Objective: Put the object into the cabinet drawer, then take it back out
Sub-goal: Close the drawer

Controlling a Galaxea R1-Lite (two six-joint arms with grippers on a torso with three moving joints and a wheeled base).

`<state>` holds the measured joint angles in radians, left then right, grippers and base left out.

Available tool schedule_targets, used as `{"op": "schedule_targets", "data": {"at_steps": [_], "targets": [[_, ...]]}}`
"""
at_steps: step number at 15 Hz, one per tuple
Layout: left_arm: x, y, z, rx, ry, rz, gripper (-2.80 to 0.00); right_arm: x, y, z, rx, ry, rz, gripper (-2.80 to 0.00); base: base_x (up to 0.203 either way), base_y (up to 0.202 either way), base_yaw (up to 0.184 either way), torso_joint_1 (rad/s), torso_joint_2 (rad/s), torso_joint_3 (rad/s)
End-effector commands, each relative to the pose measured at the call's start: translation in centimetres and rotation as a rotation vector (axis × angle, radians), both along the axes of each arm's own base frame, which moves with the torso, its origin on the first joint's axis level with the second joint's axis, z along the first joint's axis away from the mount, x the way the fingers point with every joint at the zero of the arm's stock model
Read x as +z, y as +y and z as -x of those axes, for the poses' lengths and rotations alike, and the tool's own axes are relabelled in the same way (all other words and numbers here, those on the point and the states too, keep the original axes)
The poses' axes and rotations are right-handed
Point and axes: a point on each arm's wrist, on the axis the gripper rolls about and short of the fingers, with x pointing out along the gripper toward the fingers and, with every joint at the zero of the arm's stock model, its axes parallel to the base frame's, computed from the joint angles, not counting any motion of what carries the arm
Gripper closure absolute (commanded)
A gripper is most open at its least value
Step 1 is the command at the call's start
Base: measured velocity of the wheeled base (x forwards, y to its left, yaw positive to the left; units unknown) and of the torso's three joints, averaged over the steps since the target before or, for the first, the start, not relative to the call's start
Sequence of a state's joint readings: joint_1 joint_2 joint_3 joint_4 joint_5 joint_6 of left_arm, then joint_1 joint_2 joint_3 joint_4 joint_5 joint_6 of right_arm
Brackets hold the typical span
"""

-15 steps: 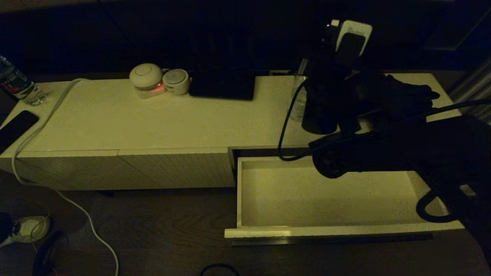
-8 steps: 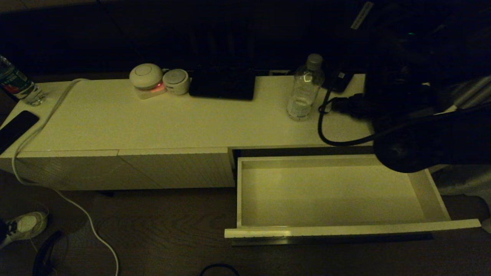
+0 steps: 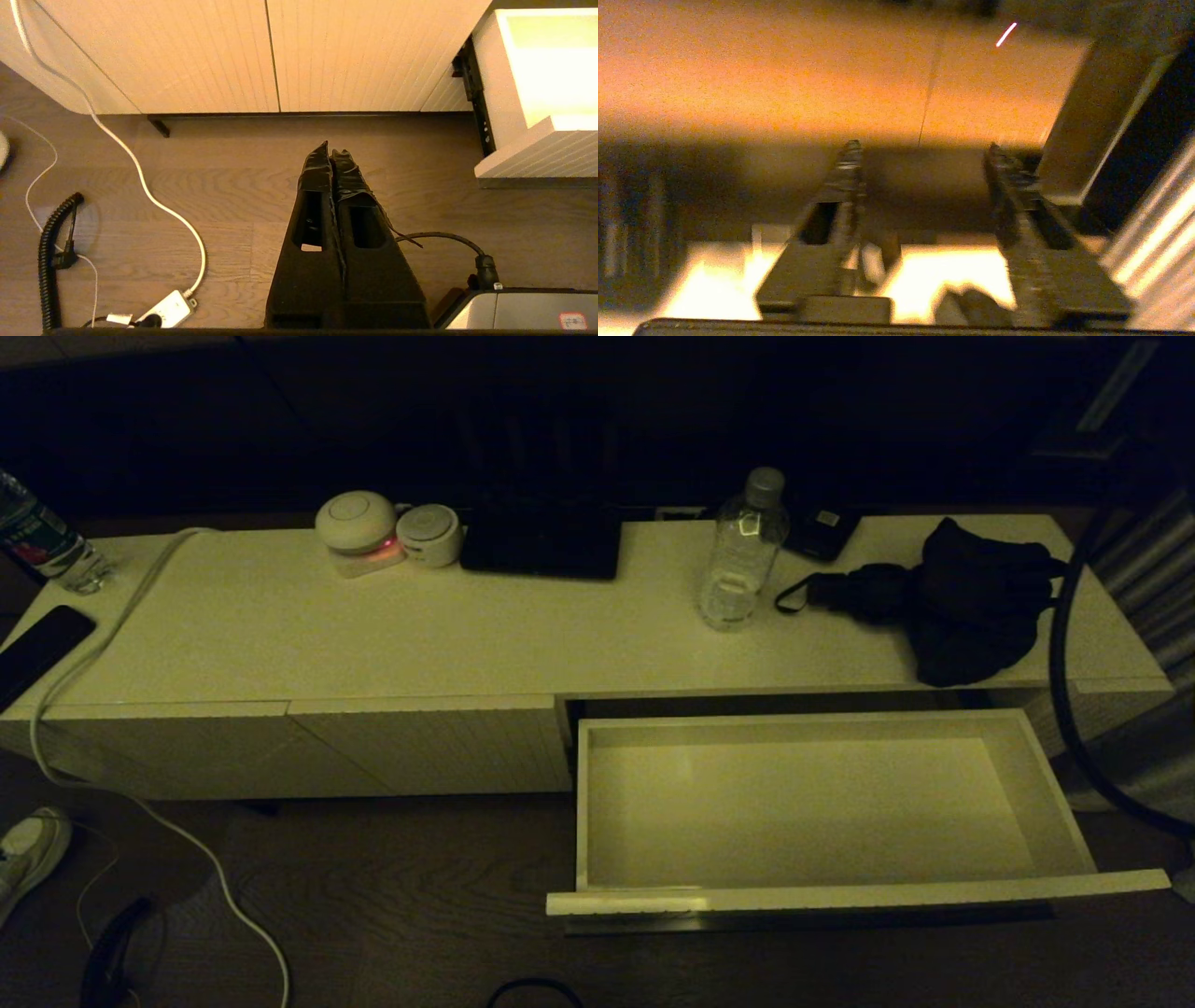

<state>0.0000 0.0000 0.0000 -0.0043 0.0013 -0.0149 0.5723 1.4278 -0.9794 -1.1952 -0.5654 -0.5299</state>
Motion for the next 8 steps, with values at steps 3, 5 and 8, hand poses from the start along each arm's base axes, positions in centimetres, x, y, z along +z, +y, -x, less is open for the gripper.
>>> {"op": "schedule_targets", "data": {"at_steps": [3, 5, 8], "targets": [[0.0, 0.0, 0.0, 0.000, 0.000, 0.000, 0.00, -5.9, -2.7, 4.9, 0.149, 0.441, 0.413, 0.00, 0.000, 0.000, 0.000, 0.000, 0.00, 0.000], [0.0, 0.0, 0.0, 0.000, -0.002, 0.000, 0.00, -8.8, -3.6, 6.9, 0.297, 0.561, 0.623, 0.00, 0.000, 0.000, 0.000, 0.000, 0.00, 0.000], [0.0, 0.0, 0.0, 0.000, -0.001, 0.000, 0.00, -12.2, -4.8, 9.6, 0.468, 0.625, 0.834, 0.00, 0.000, 0.000, 0.000, 0.000, 0.00, 0.000]]}}
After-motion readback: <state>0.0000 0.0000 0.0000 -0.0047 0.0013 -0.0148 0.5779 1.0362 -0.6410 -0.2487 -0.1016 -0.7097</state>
